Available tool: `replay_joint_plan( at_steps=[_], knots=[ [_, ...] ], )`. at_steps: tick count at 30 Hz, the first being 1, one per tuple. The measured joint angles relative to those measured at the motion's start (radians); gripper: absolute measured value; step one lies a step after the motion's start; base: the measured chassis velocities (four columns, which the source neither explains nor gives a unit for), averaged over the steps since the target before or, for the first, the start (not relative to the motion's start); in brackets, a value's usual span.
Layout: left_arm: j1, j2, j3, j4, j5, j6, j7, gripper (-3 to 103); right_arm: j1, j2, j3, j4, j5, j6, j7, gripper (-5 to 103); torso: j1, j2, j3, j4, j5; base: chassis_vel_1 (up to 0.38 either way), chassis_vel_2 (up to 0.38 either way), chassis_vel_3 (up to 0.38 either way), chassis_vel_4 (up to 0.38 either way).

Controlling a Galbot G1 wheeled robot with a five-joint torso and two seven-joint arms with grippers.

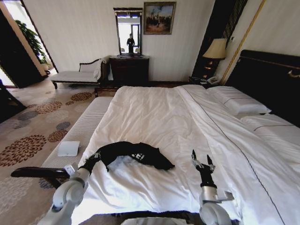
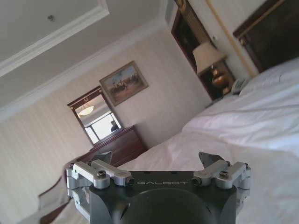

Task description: Fold the clothes on the bed.

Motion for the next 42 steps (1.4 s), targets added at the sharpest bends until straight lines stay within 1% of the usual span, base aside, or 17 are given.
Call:
replay_joint_plan(
  at_steps=[3, 4, 6, 8, 9, 11, 12, 13, 14, 17, 26, 27, 31, 32, 35, 38, 42],
  knots=[
    [0.066, -0.023, -0.01, -0.017, 0.053, -0.019, -0.004, 0, 0.041, -0.101, -0.029, 0.061, 0.145, -0.088, 0.056, 100, 0.0, 0.0, 0.0, 0.0013, 0.0002, 0.0, 0.0, 0.0, 0.0],
    [0.066, -0.023, -0.01, -0.017, 0.053, -0.019, -0.004, 0, 0.041, -0.101, -0.029, 0.061, 0.145, -0.088, 0.056, 100, 0.0, 0.0, 0.0, 0.0013, 0.0002, 0.0, 0.0, 0.0, 0.0],
    [0.066, -0.024, 0.002, -0.01, 0.052, -0.016, -0.039, 0, 0.044, -0.169, -0.027, 0.112, 0.227, -0.176, 0.133, 100, 0.0, 0.0, 0.0, -0.0006, -0.0002, 0.0, 0.0, 0.0, 0.0],
    [0.072, -0.035, 0.005, -0.001, 0.047, -0.013, -0.067, 0, 0.069, -0.224, -0.03, 0.127, 0.274, -0.26, 0.192, 100, 0.0, 0.0, 0.0, -0.0004, -0.0003, 0.0, 0.0, 0.0, 0.0],
    [0.072, -0.035, 0.005, -0.001, 0.047, -0.013, -0.067, 0, 0.069, -0.224, -0.03, 0.127, 0.274, -0.26, 0.192, 100, 0.0, 0.0, 0.0, -0.0004, -0.0003, 0.0, 0.0, 0.0, 0.0],
    [0.075, -0.042, 0.007, 0.008, 0.041, -0.01, -0.078, 0, 0.097, -0.262, -0.037, 0.124, 0.302, -0.327, 0.238, 100, 0.0, 0.0, 0.0, 0.0, -0.0001, 0.0, 0.0, 0.0, 0.0],
    [0.085, -0.049, 0.005, 0.012, 0.041, -0.009, -0.076, 0, 0.142, -0.294, -0.057, 0.105, 0.343, -0.388, 0.292, 100, 0.0, 0.0, 0.0, -0.0002, -0.0001, 0.0, 0.0, 0.0, 0.0],
    [0.093, -0.052, 0.002, 0.013, 0.047, -0.009, -0.07, 0, 0.173, -0.312, -0.073, 0.087, 0.374, -0.416, 0.322, 100, 0.0, 0.0, 0.0, -0.0001, 0.0001, 0.0, 0.0, 0.0, 0.0],
    [0.093, -0.052, 0.002, 0.013, 0.047, -0.009, -0.07, 0, 0.173, -0.312, -0.073, 0.087, 0.374, -0.416, 0.322, 100, 0.0, 0.0, 0.0, -0.0001, 0.0001, 0.0, 0.0, 0.0, 0.0],
    [0.118, -0.058, -0.015, 0.021, 0.079, -0.01, -0.06, 0, 0.272, -0.352, -0.133, 0.022, 0.456, -0.475, 0.379, 100, 0.0, 0.0, 0.0, 0.0001, 0.0, 0.0, 0.0, 0.0, 0.0],
    [0.132, -0.092, -0.032, 0.032, 0.095, -0.012, -0.076, 0, 0.498, -0.374, -0.301, -0.105, 0.534, -0.527, 0.397, 100, 0.0, 0.0, 0.0, 0.0003, 0.0, 0.0, 0.0, 0.0, 0.0],
    [0.129, -0.102, -0.03, 0.03, 0.099, -0.011, -0.08, 0, 0.557, -0.389, -0.344, -0.129, 0.577, -0.565, 0.404, 100, 0.0, 0.0, 0.0, 0.0003, 0.0001, 0.0, 0.0, 0.0, 0.0],
    [0.127, -0.12, -0.027, 0.015, 0.102, -0.007, -0.085, 0, 0.659, -0.421, -0.406, -0.159, 0.691, -0.646, 0.427, 100, 0.0, 0.0, 0.0, 0.0002, -0.0002, 0.0, 0.0, 0.0, 0.0],
    [0.127, -0.12, -0.027, 0.015, 0.102, -0.007, -0.085, 0, 0.659, -0.421, -0.406, -0.159, 0.691, -0.646, 0.427, 100, 0.0, 0.0, 0.0, 0.0002, -0.0002, 0.0, 0.0, 0.0, 0.0],
    [0.128, -0.132, -0.027, 0.004, 0.106, -0.007, -0.085, 0, 0.745, -0.438, -0.474, -0.174, 0.768, -0.722, 0.445, 100, 0.0, 0.0, 0.0, 0.0, -0.0002, 0.0, 0.0, 0.0, 0.0],
    [0.127, -0.138, -0.024, 0.003, 0.112, -0.007, -0.085, 0, 0.781, -0.431, -0.513, -0.182, 0.773, -0.744, 0.464, 100, 0.0, 0.0, 0.0, -0.0001, -0.0001, 0.0, 0.0, 0.0, 0.0],
    [0.118, -0.156, -0.009, 0.001, 0.129, -0.006, -0.086, 0, 0.862, -0.389, -0.602, -0.219, 0.774, -0.792, 0.494, 100, 0.0, 0.0, 0.0, 0.0, -0.0001, 0.0, 0.0, 0.0, 0.0]
  ],
)
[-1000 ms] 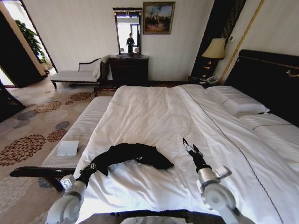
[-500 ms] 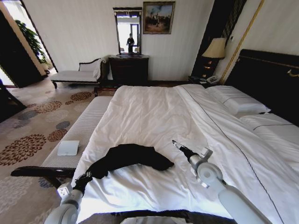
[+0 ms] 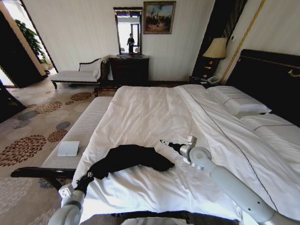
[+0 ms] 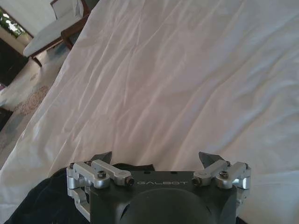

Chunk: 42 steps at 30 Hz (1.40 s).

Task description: Fold the clothes on the bed.

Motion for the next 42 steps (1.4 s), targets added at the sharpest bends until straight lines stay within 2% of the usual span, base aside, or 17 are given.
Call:
replay_joint_plan(
  at_steps=[5, 8, 11, 20, 21, 23, 24, 25, 26, 27, 30, 32, 36, 37, 39, 41, 42],
  knots=[
    [-0.006, -0.019, 0.018, -0.006, 0.015, 0.003, -0.001, 0, 0.122, 0.066, -0.108, -0.07, 0.002, -0.074, 0.081, 100, 0.0, 0.0, 0.0, 0.0003, 0.0, 0.0, 0.0, 0.0, 0.0],
    [-0.007, -0.025, 0.022, -0.008, 0.023, 0.003, -0.001, 0, 0.201, 0.115, -0.179, -0.132, 0.017, -0.156, 0.193, 100, 0.0, 0.0, 0.0, 0.0002, -0.0003, 0.0, 0.0, 0.0, 0.0],
    [-0.006, -0.025, 0.017, -0.012, 0.021, 0.003, -0.001, 0, 0.238, 0.141, -0.22, -0.175, 0.017, -0.188, 0.241, 100, 0.0, 0.0, 0.0, 0.0001, -0.0003, 0.0, 0.0, 0.0, 0.0],
    [-0.003, -0.016, 0.0, -0.02, 0.011, 0.001, -0.003, 0, 0.279, 0.187, -0.272, -0.279, -0.028, -0.195, 0.257, 103, 0.0, 0.0, 0.0, 0.0001, -0.0002, 0.0, 0.0, 0.0, 0.0],
    [-0.004, -0.015, -0.001, -0.016, 0.011, 0.0, -0.004, 0, 0.278, 0.188, -0.273, -0.281, -0.031, -0.196, 0.261, 95, 0.0, 0.0, 0.0, 0.0001, -0.0001, 0.0, 0.0, 0.0, 0.0],
    [-0.005, -0.014, -0.001, -0.014, 0.011, -0.001, -0.005, 0, 0.275, 0.187, -0.273, -0.279, -0.033, -0.197, 0.265, 95, 0.0, 0.0, 0.0, 0.0001, -0.0002, 0.0, 0.0, 0.0, 0.0],
    [-0.006, -0.013, -0.001, -0.012, 0.011, -0.001, -0.005, 0, 0.272, 0.185, -0.273, -0.275, -0.034, -0.197, 0.268, 90, 0.0, 0.0, 0.0, 0.0, -0.0001, 0.0, 0.0, 0.0, 0.0],
    [-0.013, -0.011, 0.003, -0.003, 0.012, -0.001, -0.007, 0, 0.255, 0.173, -0.264, -0.249, -0.034, -0.195, 0.273, 73, 0.0, 0.0, 0.0, 0.0, -0.0001, 0.0, 0.0, 0.0, 0.0],
    [-0.016, -0.011, 0.004, 0.0, 0.013, -0.001, -0.008, 0, 0.249, 0.169, -0.259, -0.238, -0.034, -0.193, 0.272, 68, 0.0, 0.0, 0.0, 0.0, 0.0, 0.0, 0.0, 0.0, 0.0],
    [-0.016, -0.011, 0.004, 0.0, 0.013, -0.001, -0.008, 0, 0.249, 0.169, -0.259, -0.238, -0.034, -0.193, 0.272, 68, 0.0, 0.0, 0.0, 0.0, 0.0, 0.0, 0.0, 0.0, 0.0],
    [-0.021, -0.011, 0.008, 0.007, 0.015, -0.001, -0.009, 0, 0.236, 0.16, -0.252, -0.217, -0.041, -0.189, 0.265, 51, 0.0, 0.0, 0.0, 0.0001, -0.0001, 0.0, 0.0, 0.0, 0.0],
    [-0.021, -0.011, 0.008, 0.008, 0.016, -0.002, -0.009, 0, 0.232, 0.159, -0.25, -0.214, -0.045, -0.186, 0.26, 51, 0.0, 0.0, 0.0, 0.0, 0.0, 0.0, 0.0, 0.0, 0.0],
    [-0.021, -0.012, 0.007, 0.013, 0.018, -0.004, -0.009, 0, 0.222, 0.155, -0.246, -0.206, -0.063, -0.173, 0.237, 30, 0.0, 0.0, 0.0, 0.0001, 0.0, 0.0, 0.0, 0.0, 0.0],
    [-0.021, -0.012, 0.007, 0.013, 0.018, -0.004, -0.009, 0, 0.222, 0.155, -0.246, -0.206, -0.063, -0.173, 0.237, 30, 0.0, 0.0, 0.0, 0.0001, 0.0, 0.0, 0.0, 0.0, 0.0],
    [-0.021, -0.013, 0.006, 0.015, 0.018, -0.005, -0.009, 0, 0.217, 0.153, -0.242, -0.199, -0.069, -0.167, 0.227, 19, 0.0, 0.0, 0.0, 0.0001, 0.0, 0.0, 0.0, 0.0, 0.0],
    [-0.021, -0.014, 0.006, 0.016, 0.018, -0.006, -0.01, 0, 0.215, 0.151, -0.24, -0.195, -0.071, -0.165, 0.225, 19, 0.0, 0.0, 0.0, 0.0001, 0.0, 0.0, 0.0, 0.0, 0.0],
    [-0.021, -0.015, 0.006, 0.016, 0.019, -0.006, -0.01, 0, 0.211, 0.149, -0.239, -0.191, -0.072, -0.164, 0.223, 14, 0.0, 0.0, 0.0, 0.0002, 0.0, 0.0, 0.0, 0.0, 0.0]
  ],
)
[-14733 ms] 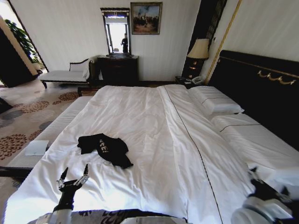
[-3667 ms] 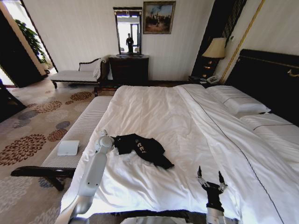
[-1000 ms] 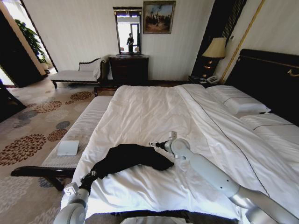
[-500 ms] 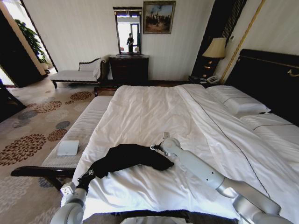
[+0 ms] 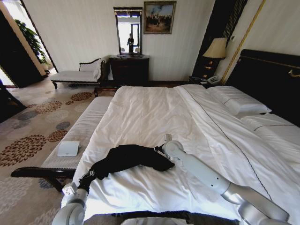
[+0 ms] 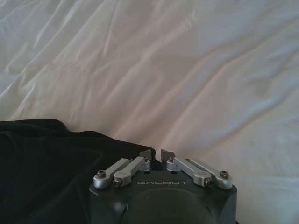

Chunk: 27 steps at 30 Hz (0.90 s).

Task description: Fold the clothes on the bed.

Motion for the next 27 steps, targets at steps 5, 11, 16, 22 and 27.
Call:
replay_joint_plan(
  at_steps=[5, 11, 16, 22, 27],
  knots=[
    [-0.007, -0.005, 0.006, -0.011, -0.015, 0.005, -0.011, 0, -0.024, -0.02, 0.016, 0.036, -0.013, 0.008, -0.006, 1, 0.0, 0.0, 0.0, 0.0001, 0.0001, 0.0, 0.0, 0.0, 0.0],
    [-0.022, -0.002, 0.009, -0.031, -0.038, 0.014, -0.024, 0, -0.1, -0.061, 0.094, 0.124, -0.065, 0.075, -0.076, 0, 0.0, 0.0, 0.0, 0.0, 0.0, 0.0, 0.0, 0.0, 0.0],
    [-0.03, 0.005, 0.016, -0.031, -0.043, 0.018, -0.029, 0, -0.217, -0.097, 0.181, 0.208, -0.096, 0.123, -0.135, 0, 0.0, 0.0, 0.0, -0.0003, 0.0001, 0.0, 0.0, 0.0, 0.0],
    [-0.032, 0.0, 0.037, -0.02, -0.026, 0.02, -0.029, 0, -0.299, -0.091, 0.208, 0.212, -0.136, 0.136, -0.149, 0, 0.0, 0.0, 0.0, -0.0001, 0.0, 0.0, 0.0, 0.0, 0.0],
    [-0.023, 0.005, 0.038, -0.021, -0.021, 0.02, -0.029, 0, -0.326, -0.065, 0.208, 0.196, -0.168, 0.149, -0.154, 0, 0.0, 0.0, 0.0, 0.0, 0.0001, 0.0, 0.0, 0.0, 0.0]
  ],
)
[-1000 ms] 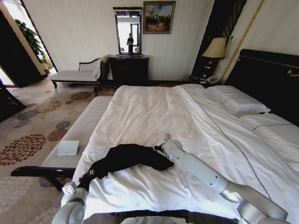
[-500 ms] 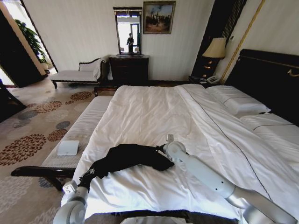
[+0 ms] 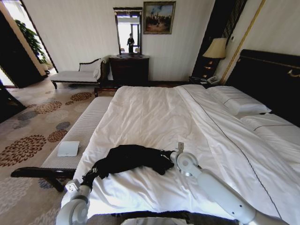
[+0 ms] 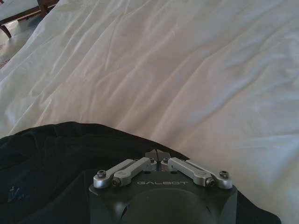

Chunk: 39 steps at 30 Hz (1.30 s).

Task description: Fold the clothes on the bed.

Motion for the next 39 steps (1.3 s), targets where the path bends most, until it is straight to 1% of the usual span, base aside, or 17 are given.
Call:
replay_joint_plan(
  at_steps=[7, 10, 11, 14, 15, 17, 20, 22, 26, 28, 29, 30, 31, 32, 33, 36, 39],
  knots=[
    [0.008, 0.012, -0.012, -0.002, 0.0, 0.0, 0.001, 0, 0.004, 0.012, 0.009, -0.013, -0.015, 0.017, -0.024, -1, 0.0, 0.0, 0.0, 0.0, -0.0001, 0.0, 0.0, 0.0, 0.0],
    [0.009, 0.015, -0.013, 0.001, 0.0, -0.003, 0.002, 0, 0.026, 0.008, 0.027, -0.003, 0.054, -0.011, 0.004, 15, 0.0, 0.0, 0.0, 0.0, -0.0001, 0.0, 0.0, 0.0, 0.0],
    [0.009, 0.015, -0.013, 0.001, 0.0, -0.003, 0.002, 0, 0.026, 0.008, 0.027, -0.003, 0.054, -0.011, 0.004, 15, 0.0, 0.0, 0.0, 0.0, -0.0001, 0.0, 0.0, 0.0, 0.0],
    [0.008, 0.014, -0.013, 0.006, 0.002, -0.004, 0.003, 0, 0.052, 0.004, 0.039, 0.002, 0.149, -0.07, 0.065, 31, 0.0, 0.0, 0.0, 0.0, -0.0002, 0.0, 0.0, 0.0, 0.0],
    [0.008, 0.014, -0.013, 0.007, 0.002, -0.004, 0.003, 0, 0.055, 0.004, 0.04, 0.002, 0.159, -0.078, 0.071, 31, 0.0, 0.0, 0.0, 0.0, -0.0001, 0.0, 0.0, 0.0, 0.0],
    [0.008, 0.014, -0.013, 0.009, 0.003, -0.005, 0.003, 0, 0.067, 0.004, 0.042, 0.002, 0.196, -0.106, 0.098, 37, 0.0, 0.0, 0.0, 0.0, -0.0002, 0.0, 0.0, 0.0, 0.0],
    [0.007, 0.013, -0.012, 0.014, 0.006, -0.006, 0.004, 0, 0.096, 0.007, 0.04, -0.003, 0.274, -0.15, 0.157, 52, 0.0, 0.0, 0.0, 0.0, -0.0001, 0.0, 0.0, 0.0, 0.0],
    [0.007, 0.012, -0.012, 0.016, 0.007, -0.007, 0.004, 0, 0.105, 0.008, 0.035, -0.008, 0.281, -0.157, 0.161, 52, 0.0, 0.0, 0.0, 0.0, -0.0002, 0.0, 0.0, 0.0, 0.0],
    [0.009, 0.007, -0.012, 0.019, 0.013, -0.008, 0.004, 0, 0.143, 0.013, 0.012, -0.035, 0.283, -0.172, 0.167, 74, 0.0, 0.0, 0.0, 0.0, -0.0002, 0.0, 0.0, 0.0, 0.0],
    [0.01, 0.007, -0.012, 0.019, 0.015, -0.009, 0.004, 0, 0.147, 0.013, 0.005, -0.039, 0.278, -0.175, 0.169, 74, 0.0, 0.0, 0.0, 0.0, -0.0001, 0.0, 0.0, 0.0, 0.0],
    [0.01, 0.006, -0.012, 0.019, 0.015, -0.009, 0.004, 0, 0.15, 0.013, -0.002, -0.041, 0.27, -0.18, 0.172, 85, 0.0, 0.0, 0.0, 0.0001, -0.0001, 0.0, 0.0, 0.0, 0.0],
    [0.011, 0.005, -0.012, 0.019, 0.015, -0.009, 0.004, 0, 0.151, 0.012, -0.005, -0.042, 0.268, -0.184, 0.174, 85, 0.0, 0.0, 0.0, 0.0, -0.0001, 0.0, 0.0, 0.0, 0.0],
    [0.011, 0.005, -0.013, 0.02, 0.015, -0.01, 0.004, 0, 0.152, 0.012, -0.009, -0.042, 0.266, -0.191, 0.177, 90, 0.0, 0.0, 0.0, -0.0002, -0.0001, 0.0, 0.0, 0.0, 0.0],
    [0.011, 0.005, -0.013, 0.02, 0.015, -0.01, 0.004, 0, 0.152, 0.012, -0.009, -0.042, 0.266, -0.191, 0.177, 90, 0.0, 0.0, 0.0, -0.0002, -0.0001, 0.0, 0.0, 0.0, 0.0],
    [0.011, 0.005, -0.013, 0.02, 0.015, -0.01, 0.004, 0, 0.152, 0.012, -0.014, -0.043, 0.264, -0.196, 0.18, 95, 0.0, 0.0, 0.0, -0.0002, -0.0002, 0.0, 0.0, 0.0, 0.0],
    [0.011, 0.003, -0.014, 0.021, 0.016, -0.011, 0.004, 0, 0.156, 0.016, -0.021, -0.052, 0.257, -0.199, 0.18, 99, 0.0, 0.0, 0.0, -0.0002, -0.0001, 0.0, 0.0, 0.0, 0.0],
    [0.011, -0.002, -0.013, 0.023, 0.019, -0.012, 0.004, 0, 0.167, 0.025, -0.027, -0.072, 0.253, -0.199, 0.18, 83, 0.0, 0.0, 0.0, 0.0, -0.0001, 0.0, 0.0, 0.0, 0.0]
  ],
)
